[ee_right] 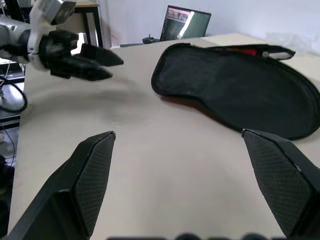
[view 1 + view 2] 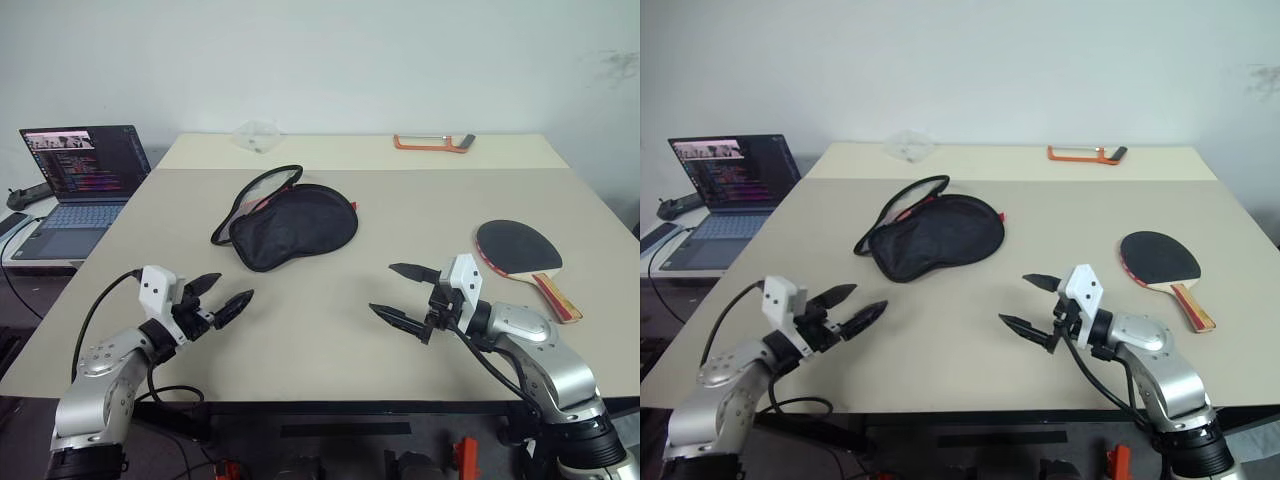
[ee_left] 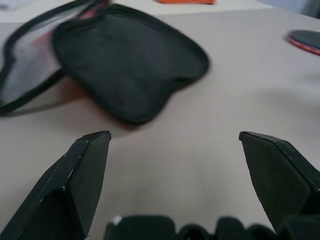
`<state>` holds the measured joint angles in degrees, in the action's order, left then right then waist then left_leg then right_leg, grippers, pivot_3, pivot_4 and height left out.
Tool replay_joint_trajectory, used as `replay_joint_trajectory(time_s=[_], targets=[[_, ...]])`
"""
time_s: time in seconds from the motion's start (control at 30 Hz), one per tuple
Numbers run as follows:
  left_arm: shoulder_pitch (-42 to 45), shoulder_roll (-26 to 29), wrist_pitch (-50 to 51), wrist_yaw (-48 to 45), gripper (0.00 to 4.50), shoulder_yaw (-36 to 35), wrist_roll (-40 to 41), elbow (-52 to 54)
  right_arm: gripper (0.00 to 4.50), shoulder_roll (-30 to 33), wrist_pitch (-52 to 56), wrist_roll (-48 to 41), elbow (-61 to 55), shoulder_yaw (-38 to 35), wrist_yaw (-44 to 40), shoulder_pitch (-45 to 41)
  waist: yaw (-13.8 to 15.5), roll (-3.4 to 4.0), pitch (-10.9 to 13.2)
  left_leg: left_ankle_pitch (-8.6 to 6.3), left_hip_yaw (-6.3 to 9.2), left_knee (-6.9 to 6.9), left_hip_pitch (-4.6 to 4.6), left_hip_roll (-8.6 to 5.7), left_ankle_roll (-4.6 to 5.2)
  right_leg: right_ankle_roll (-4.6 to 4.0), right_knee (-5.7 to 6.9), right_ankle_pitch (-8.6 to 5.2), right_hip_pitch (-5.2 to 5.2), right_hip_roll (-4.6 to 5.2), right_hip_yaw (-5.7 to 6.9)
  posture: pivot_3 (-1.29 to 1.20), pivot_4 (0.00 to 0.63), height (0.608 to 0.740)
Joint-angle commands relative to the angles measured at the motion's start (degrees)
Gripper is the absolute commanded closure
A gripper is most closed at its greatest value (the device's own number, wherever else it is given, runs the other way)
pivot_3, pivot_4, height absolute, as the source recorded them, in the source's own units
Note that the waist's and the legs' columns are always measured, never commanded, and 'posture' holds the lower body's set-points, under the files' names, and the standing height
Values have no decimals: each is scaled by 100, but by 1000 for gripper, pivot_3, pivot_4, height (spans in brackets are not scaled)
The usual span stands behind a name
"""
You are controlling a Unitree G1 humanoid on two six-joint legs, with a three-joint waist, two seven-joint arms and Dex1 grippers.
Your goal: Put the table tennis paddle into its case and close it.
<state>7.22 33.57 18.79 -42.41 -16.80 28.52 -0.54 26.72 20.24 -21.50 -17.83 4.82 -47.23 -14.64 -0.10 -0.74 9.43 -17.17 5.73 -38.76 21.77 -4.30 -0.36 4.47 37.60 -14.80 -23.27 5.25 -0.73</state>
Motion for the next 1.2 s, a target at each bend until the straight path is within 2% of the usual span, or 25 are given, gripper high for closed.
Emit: replay_joint_trajectory(time_s=[0.03, 0.27, 0.5, 0.6, 0.77, 0.93, 0.97, 1.13, 1.2], targets=[[511, -57, -37, 264, 0, -50, -132, -492, 53, -55, -180, -58, -158, -45, 19, -111, 1, -1, 0, 2, 2, 0, 0, 0, -3, 0, 0, 0, 0, 0, 3, 0, 150, 740], [1872, -407, -160, 363, 0, 247, -413, -1971, 53, -163, -234, 3, -103, 44, 65, -206, -2, -6, 0, 8, 2, -1, 2, -2, -14, 0, 3, 1, -2, -1, 5, 0, 150, 740], [2460, -636, 140, 157, 0, 436, -451, -2687, 53, -114, -251, 30, -214, 35, 154, -88, -34, -8, -1, 9, -3, -2, 5, -2, -16, 0, 1, 0, -6, -1, 0, 0, 150, 740], [2405, -689, 307, 123, 585, 433, -359, -2548, 0, -88, -259, 49, -266, 15, 205, -33, -38, -8, 0, 9, -3, -1, 6, -1, -16, 0, 2, 0, -8, -1, -2, 0, 150, 740], [2291, -944, 913, 284, 2516, 272, 62, -1928, 0, -40, -261, 67, -371, -55, 320, 106, -27, -8, 0, 9, -1, -4, 6, -2, -16, 0, 3, 1, -6, -1, -2, 0, 150, 740], [2410, -1161, 1065, 527, 4278, 182, 196, -1724, 0, 27, -235, 57, -481, -97, 405, 219, -24, -9, 0, 9, -2, -4, 6, -1, -16, 0, 4, 0, -6, -1, -3, 0, 150, 740], [2418, -1211, 1110, 546, 4483, 213, 222, -1663, 0, 48, -231, 53, -507, -107, 417, 244, -26, -9, 0, 9, -4, -4, 5, -1, -16, 0, 5, 0, -6, -1, -4, 0, 150, 740], [2327, -1656, 1531, 631, 4483, 502, 345, -1160, 0, 164, -214, 28, -558, -200, 430, 308, 4, -13, 0, 10, -3, -6, 6, -3, -17, 0, 4, 1, -4, 0, -3, 0, 150, 740], [2323, -2027, 1705, 748, 4483, 665, 403, -1086, 0, 271, -214, 12, -557, -284, 375, 334, 11, -14, 0, 10, -1, -6, 6, -3, -17, 0, 3, 1, -3, 0, -1, 0, 150, 740]])
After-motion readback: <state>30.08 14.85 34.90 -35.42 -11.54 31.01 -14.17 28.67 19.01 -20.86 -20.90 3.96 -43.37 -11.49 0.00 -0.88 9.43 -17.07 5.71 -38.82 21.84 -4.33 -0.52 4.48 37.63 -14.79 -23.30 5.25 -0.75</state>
